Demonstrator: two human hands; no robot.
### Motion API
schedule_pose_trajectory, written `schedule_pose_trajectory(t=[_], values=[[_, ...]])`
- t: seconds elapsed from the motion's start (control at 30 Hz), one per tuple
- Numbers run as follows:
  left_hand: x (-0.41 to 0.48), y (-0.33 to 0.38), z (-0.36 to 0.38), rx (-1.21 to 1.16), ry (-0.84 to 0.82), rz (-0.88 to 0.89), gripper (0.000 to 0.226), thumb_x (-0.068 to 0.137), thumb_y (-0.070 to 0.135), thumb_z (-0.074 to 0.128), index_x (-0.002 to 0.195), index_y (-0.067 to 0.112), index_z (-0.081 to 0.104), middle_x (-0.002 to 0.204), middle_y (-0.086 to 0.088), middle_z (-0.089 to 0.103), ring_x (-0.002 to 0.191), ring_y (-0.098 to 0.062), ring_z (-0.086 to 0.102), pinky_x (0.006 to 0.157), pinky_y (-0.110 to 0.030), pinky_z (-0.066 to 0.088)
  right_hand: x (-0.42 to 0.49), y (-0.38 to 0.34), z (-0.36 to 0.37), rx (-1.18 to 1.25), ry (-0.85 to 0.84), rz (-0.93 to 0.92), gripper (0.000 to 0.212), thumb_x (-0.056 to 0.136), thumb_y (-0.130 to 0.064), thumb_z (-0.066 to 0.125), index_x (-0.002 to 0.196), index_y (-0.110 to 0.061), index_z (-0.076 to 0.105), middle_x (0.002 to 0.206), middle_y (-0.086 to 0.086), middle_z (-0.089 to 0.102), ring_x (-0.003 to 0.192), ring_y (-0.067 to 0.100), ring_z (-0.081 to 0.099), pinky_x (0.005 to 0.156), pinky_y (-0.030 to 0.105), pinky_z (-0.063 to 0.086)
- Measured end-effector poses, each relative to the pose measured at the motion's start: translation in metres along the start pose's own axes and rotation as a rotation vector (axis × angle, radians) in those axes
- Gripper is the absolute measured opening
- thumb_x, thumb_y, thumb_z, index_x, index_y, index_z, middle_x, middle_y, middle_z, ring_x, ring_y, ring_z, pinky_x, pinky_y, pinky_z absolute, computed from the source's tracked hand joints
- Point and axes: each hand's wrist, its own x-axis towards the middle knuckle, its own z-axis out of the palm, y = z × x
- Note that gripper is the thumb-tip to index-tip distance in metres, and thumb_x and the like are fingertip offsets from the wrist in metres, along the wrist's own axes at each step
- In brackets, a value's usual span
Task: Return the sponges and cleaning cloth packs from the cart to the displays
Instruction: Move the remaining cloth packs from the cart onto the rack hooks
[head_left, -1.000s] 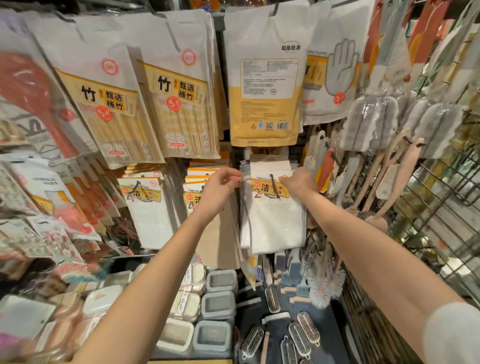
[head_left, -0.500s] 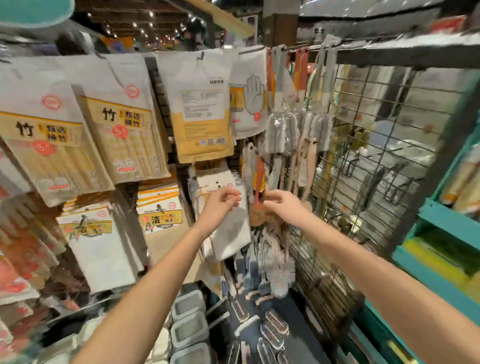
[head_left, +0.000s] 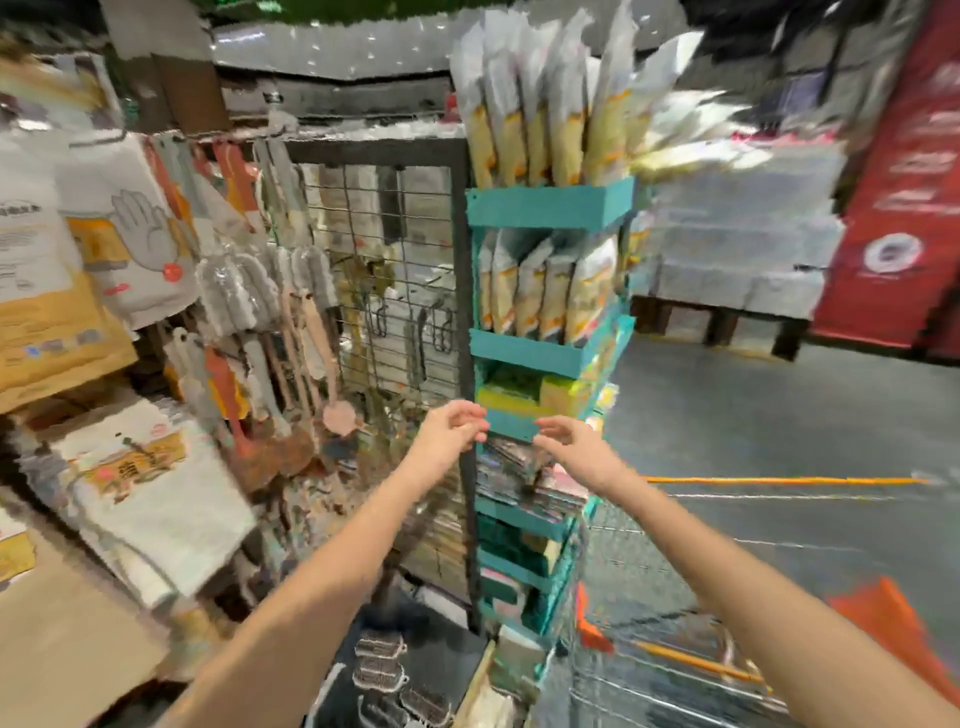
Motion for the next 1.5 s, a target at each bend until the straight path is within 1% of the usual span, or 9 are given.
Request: schedule_pose_trajectory(t=[0.1, 0.2, 0.3, 0.6, 0.77, 0.9, 1.13, 1.3, 1.5], values=[[0.010, 0.022, 0.085, -0.032, -0.152, 0.023, 0.013, 0.093, -0.005, 0.050, 0.104, -0.001, 0.056, 0.083, -0.006, 0.063, 0.064, -0.003, 0.063, 0.060, -0.012, 0.048, -0.033, 0.051, -0.062, 0.017, 0.122, 0.100, 0.036, 0.089, -0.020, 0.062, 0.124, -0.011, 0.058, 0.120, 0.011, 0.063, 0.097, 0.016, 0.059, 0.088, 0.032, 0.049], [0.014, 0.043, 0.168, -0.080, -0.275, 0.039, 0.013, 0.093, -0.006, 0.051, 0.095, 0.005, 0.056, 0.075, -0.001, 0.063, 0.056, 0.004, 0.062, 0.053, -0.011, 0.044, -0.068, 0.094, -0.121, -0.022, 0.219, 0.165, 0.036, 0.090, -0.016, 0.061, 0.125, -0.008, 0.058, 0.123, 0.009, 0.062, 0.102, 0.017, 0.058, 0.098, 0.035, 0.045], [0.020, 0.057, 0.244, -0.062, -0.364, 0.043, 0.022, 0.092, -0.004, 0.052, 0.085, 0.017, 0.057, 0.071, 0.006, 0.065, 0.052, 0.007, 0.060, 0.057, -0.017, 0.043, -0.102, 0.133, -0.169, -0.055, 0.270, 0.240, 0.036, 0.091, -0.014, 0.059, 0.126, -0.006, 0.056, 0.119, 0.010, 0.061, 0.103, 0.018, 0.058, 0.096, 0.031, 0.043], [0.032, 0.070, 0.438, -0.098, -0.542, 0.016, 0.021, 0.092, -0.002, 0.052, 0.088, 0.018, 0.057, 0.082, -0.003, 0.065, 0.057, 0.004, 0.061, 0.060, -0.019, 0.042, -0.156, 0.252, -0.290, -0.103, 0.319, 0.369, 0.037, 0.090, -0.023, 0.058, 0.126, -0.014, 0.059, 0.125, 0.009, 0.062, 0.114, 0.018, 0.058, 0.097, 0.030, 0.045], [0.042, 0.049, 0.494, -0.077, -0.578, -0.054, 0.015, 0.091, -0.002, 0.053, 0.095, 0.011, 0.059, 0.081, -0.002, 0.065, 0.062, -0.002, 0.061, 0.057, -0.014, 0.043, -0.151, 0.303, -0.310, -0.041, 0.300, 0.440, 0.039, 0.090, -0.025, 0.059, 0.128, -0.015, 0.057, 0.121, 0.008, 0.062, 0.110, 0.018, 0.059, 0.090, 0.025, 0.043], [0.064, 0.019, 0.529, -0.044, -0.603, -0.123, 0.022, 0.090, -0.004, 0.053, 0.085, 0.018, 0.057, 0.077, -0.002, 0.064, 0.064, -0.007, 0.059, 0.058, -0.018, 0.042, -0.133, 0.351, -0.315, 0.016, 0.292, 0.500, 0.038, 0.089, -0.025, 0.061, 0.125, -0.014, 0.059, 0.120, 0.008, 0.064, 0.110, 0.019, 0.059, 0.094, 0.030, 0.045], [0.123, -0.048, 0.583, 0.036, -0.622, -0.270, 0.019, 0.089, -0.005, 0.053, 0.088, 0.013, 0.058, 0.076, -0.002, 0.063, 0.051, 0.005, 0.058, 0.050, -0.012, 0.041, -0.083, 0.432, -0.318, 0.068, 0.233, 0.619, 0.034, 0.090, -0.016, 0.060, 0.123, -0.007, 0.060, 0.121, 0.013, 0.064, 0.110, 0.022, 0.060, 0.094, 0.029, 0.043], [0.164, -0.093, 0.619, 0.085, -0.653, -0.370, 0.020, 0.088, -0.014, 0.045, 0.100, 0.000, 0.056, 0.072, -0.008, 0.058, 0.043, 0.006, 0.055, 0.045, -0.007, 0.038, -0.045, 0.486, -0.322, 0.070, 0.205, 0.708, 0.035, 0.091, -0.013, 0.057, 0.125, -0.005, 0.058, 0.123, 0.008, 0.063, 0.114, 0.020, 0.058, 0.083, 0.013, 0.036], [0.188, -0.159, 0.660, 0.159, -0.649, -0.478, 0.024, 0.086, -0.010, 0.051, 0.083, 0.012, 0.060, 0.069, -0.003, 0.061, 0.056, -0.008, 0.058, 0.054, -0.020, 0.041, -0.023, 0.560, -0.302, 0.113, 0.126, 0.811, 0.030, 0.088, -0.015, 0.060, 0.117, -0.007, 0.063, 0.117, 0.012, 0.066, 0.103, 0.023, 0.062, 0.092, 0.032, 0.045]])
